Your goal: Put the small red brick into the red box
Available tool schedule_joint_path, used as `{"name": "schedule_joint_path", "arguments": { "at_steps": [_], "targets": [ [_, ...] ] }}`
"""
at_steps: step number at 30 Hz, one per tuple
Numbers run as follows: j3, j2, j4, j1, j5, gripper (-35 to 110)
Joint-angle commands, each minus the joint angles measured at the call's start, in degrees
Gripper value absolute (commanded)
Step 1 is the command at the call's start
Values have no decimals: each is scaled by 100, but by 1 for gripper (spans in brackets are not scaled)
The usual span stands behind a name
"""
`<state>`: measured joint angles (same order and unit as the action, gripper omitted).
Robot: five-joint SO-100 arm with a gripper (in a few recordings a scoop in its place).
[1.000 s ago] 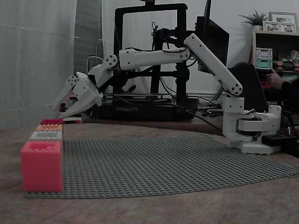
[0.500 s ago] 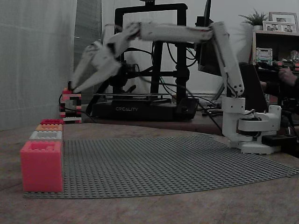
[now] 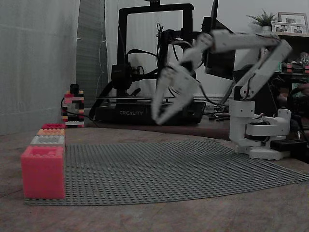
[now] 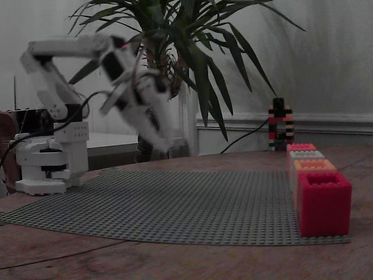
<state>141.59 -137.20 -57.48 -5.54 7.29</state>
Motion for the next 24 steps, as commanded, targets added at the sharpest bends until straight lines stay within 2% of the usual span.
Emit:
{"name": "schedule_joint_path", "arguments": {
  "at_steps": [1,5,11,18,24],
  "targets": [
    [1028,-1819,-334,123,70,0],
    [1564,-3041,-949,193,-26,0],
    [1775,-3964,-1758,334,-229,0],
    [2092,-4693,-2268,431,-158,0],
    [2188,-4737,-2312,545,-141,0]
  ]
}}
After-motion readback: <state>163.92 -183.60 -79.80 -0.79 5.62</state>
